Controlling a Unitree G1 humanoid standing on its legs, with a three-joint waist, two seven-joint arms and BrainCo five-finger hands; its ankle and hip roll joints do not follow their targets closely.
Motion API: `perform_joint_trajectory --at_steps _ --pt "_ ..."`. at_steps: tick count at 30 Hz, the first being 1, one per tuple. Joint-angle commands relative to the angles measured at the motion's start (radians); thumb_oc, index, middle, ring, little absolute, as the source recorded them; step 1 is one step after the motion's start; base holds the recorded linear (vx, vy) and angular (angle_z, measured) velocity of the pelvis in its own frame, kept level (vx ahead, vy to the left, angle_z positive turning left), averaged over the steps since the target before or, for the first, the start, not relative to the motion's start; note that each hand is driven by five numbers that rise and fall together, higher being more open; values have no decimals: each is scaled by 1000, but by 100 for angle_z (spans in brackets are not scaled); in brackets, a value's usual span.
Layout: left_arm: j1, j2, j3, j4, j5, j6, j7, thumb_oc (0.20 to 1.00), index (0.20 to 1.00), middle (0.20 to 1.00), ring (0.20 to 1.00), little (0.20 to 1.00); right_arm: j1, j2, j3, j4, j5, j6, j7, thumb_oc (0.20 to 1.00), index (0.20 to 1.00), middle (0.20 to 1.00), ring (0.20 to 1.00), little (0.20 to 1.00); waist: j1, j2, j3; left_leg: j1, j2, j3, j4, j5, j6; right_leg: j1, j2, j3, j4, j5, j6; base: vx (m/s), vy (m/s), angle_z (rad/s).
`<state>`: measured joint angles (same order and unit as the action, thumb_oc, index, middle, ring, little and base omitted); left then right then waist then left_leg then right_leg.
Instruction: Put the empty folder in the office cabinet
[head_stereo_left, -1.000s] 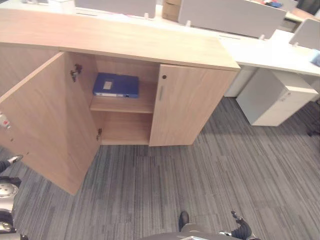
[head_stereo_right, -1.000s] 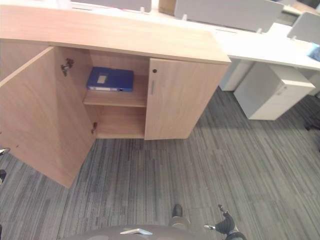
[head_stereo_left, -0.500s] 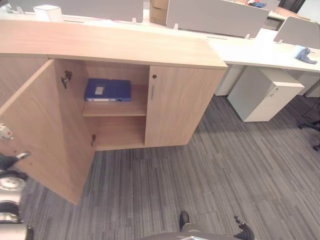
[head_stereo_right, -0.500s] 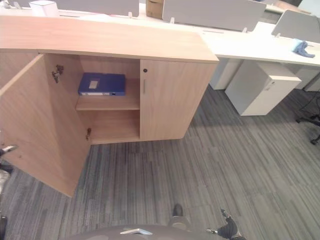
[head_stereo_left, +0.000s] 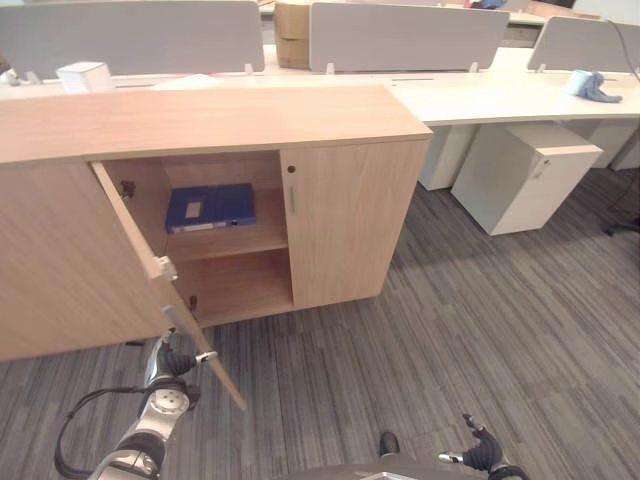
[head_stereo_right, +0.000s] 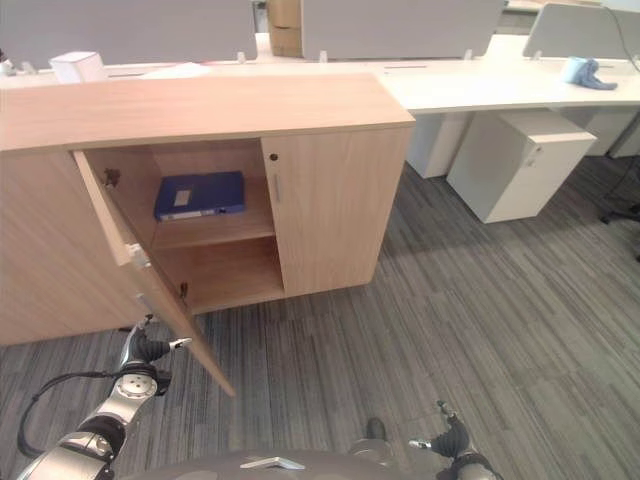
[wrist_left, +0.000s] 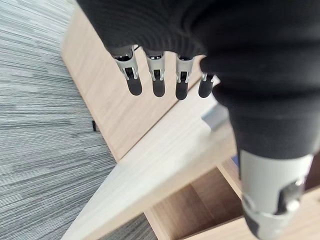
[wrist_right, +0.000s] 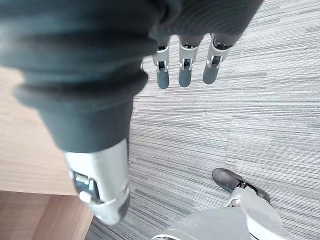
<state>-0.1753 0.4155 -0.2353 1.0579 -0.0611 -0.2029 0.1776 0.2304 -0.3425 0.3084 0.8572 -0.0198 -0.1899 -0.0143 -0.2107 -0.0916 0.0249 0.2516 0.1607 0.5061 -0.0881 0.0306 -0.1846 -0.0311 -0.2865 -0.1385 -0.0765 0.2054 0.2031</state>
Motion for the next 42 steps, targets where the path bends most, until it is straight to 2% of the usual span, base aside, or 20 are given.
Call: perform_joint_trajectory --at_steps 1,3,5,9,14,16,18,21,22,24,25,26,27,28,29,31,32,35,38,42 --pt "-167 81 34 46 -4 -34 17 1000 1000 1000 1000 1000 -12 -49 5 -39 -13 -16 -32 1000 1000 1000 1000 1000 -27 14 11 32 -19 -66 1 -132 64 -96 -35 30 18 66 53 28 -31 -11" --pt "-185 89 33 54 -10 -33 17 1000 1000 1000 1000 1000 -10 -55 7 -40 -15 -16 -31 1000 1000 1000 1000 1000 -33 21 9 31 -17 -61 1 -130 62 -99 -31 34 18 64 52 36 -29 -11" --pt "-251 129 44 100 -36 -26 19 1000 1000 1000 1000 1000 -2 -75 4 -44 -19 -16 -29 1000 1000 1000 1000 1000 -55 44 0 26 -8 -48 1 -122 53 -109 -15 50 14 54 50 64 -56 -18" --pt "-351 183 53 142 -87 -13 32 1000 1000 1000 1000 1000 -5 -101 -3 -39 -14 -14 -31 1000 1000 1000 1000 1000 -70 73 -2 5 10 -48 1 -100 37 -121 3 60 14 34 43 28 -74 -22" --pt "-374 203 33 137 -101 -1 22 1000 1000 1000 1000 1000 -15 -121 8 -4 -14 -10 -29 1000 1000 1000 1000 1000 -78 112 1 -15 70 -60 1 -57 6 -131 45 98 77 -43 8 19 -145 5" --pt "-348 184 31 118 -102 0 13 1000 1000 1000 1000 1000 -29 -120 25 26 -25 -8 -28 1000 1000 1000 1000 1000 -62 127 5 -23 101 -65 1 -24 -8 -121 70 81 90 -79 -11 34 -244 -2" --pt "-286 140 20 81 -97 -3 -2 1000 1000 1000 1000 1000 -55 -114 37 66 -29 -6 -26 1000 1000 1000 1000 1000 -35 144 10 -46 146 -85 6 61 -33 -90 103 46 75 -102 -29 20 -250 -4" --pt "-166 81 22 34 -101 -8 -37 1000 1000 1000 1000 1000 -77 -108 37 93 -15 -1 -17 1000 1000 1000 1000 1000 8 142 15 -83 169 -108 71 133 -43 -40 129 3 29 -110 -56 17 -217 8" --pt "-128 63 25 25 -102 -9 -49 1000 1000 1000 1000 1000 -90 -109 38 103 -14 1 -16 1000 1000 1000 1000 1000 28 137 25 -97 158 -141 107 130 -35 -24 133 1 19 -117 -62 22 -177 6" --pt "-59 31 24 9 -103 -11 -67 1000 1000 1000 1000 1000 -124 -111 45 122 -18 6 -17 1000 1000 1000 1000 1000 61 120 37 -156 101 -250 149 104 -8 -11 133 2 8 -130 -74 2 -122 -4" --pt "-59 31 24 9 -103 -11 -67 1000 1000 1000 1000 1000 -124 -111 45 122 -18 6 -17 1000 1000 1000 1000 1000 61 120 37 -156 101 -250 149 104 -8 -11 133 2 8 -130 -74 -2 -106 7" --pt "-18 15 24 -9 -105 -10 -81 1000 1000 1000 1000 1000 -133 -110 49 129 -26 9 -16 1000 1000 1000 1000 1000 77 109 43 -182 66 -299 157 74 12 -1 132 3 4 -136 -82 4 -56 13" --pt "-18 15 24 -9 -105 -10 -81 1000 1000 1000 1000 1000 -133 -110 49 129 -26 9 -16 1000 1000 1000 1000 1000 77 109 43 -182 66 -299 157 74 12 -1 132 3 4 -136 -82 25 -194 41" --pt "73 -28 18 -26 -90 -2 -112 1000 1000 1000 1000 1000 -160 -111 57 136 -39 13 -12 1000 1000 1000 1000 1000 106 90 54 -225 -19 -350 158 -21 58 16 141 -1 1 -152 -99 21 -138 27" --pt "73 -28 18 -26 -90 -2 -112 1000 1000 1000 1000 1000 -160 -111 57 136 -39 13 -12 1000 1000 1000 1000 1000 106 90 54 -225 -19 -350 158 -21 58 16 141 -1 1 -152 -99 31 -170 38" --pt "131 -67 14 21 -66 6 -127 1000 1000 1000 1000 1000 -183 -105 61 138 -41 17 -16 1000 1000 1000 1000 1000 133 76 74 -277 -99 -412 186 -49 83 29 159 8 9 -163 -114 -3 -105 13" --pt "146 -84 12 48 -54 10 -133 1000 1000 1000 1000 1000 -194 -97 68 154 -42 15 -17 1000 1000 1000 1000 1000 142 74 78 -279 -117 -417 185 -53 93 33 168 8 12 -165 -117 3 -95 13" --pt "187 -122 7 119 -23 15 -143 1000 1000 1000 1000 1000 -216 -71 87 190 -47 15 -17 1000 1000 1000 1000 1000 167 76 70 -251 -158 -446 127 -49 123 37 197 12 25 -171 -123 41 -20 -23" --pt "191 -129 4 126 -17 17 -146 1000 1000 1000 1000 1000 -220 -64 89 188 -43 16 -17 1000 1000 1000 1000 1000 168 74 69 -248 -164 -451 115 -45 127 38 200 12 28 -173 -123 13 4 -6" --pt "204 -141 -2 164 24 23 -139 1000 1000 1000 1000 1000 -227 -27 102 225 -40 25 -19 1000 1000 1000 1000 1000 185 72 45 -198 -164 -436 28 -27 140 51 219 15 22 -174 -120 65 42 -8"
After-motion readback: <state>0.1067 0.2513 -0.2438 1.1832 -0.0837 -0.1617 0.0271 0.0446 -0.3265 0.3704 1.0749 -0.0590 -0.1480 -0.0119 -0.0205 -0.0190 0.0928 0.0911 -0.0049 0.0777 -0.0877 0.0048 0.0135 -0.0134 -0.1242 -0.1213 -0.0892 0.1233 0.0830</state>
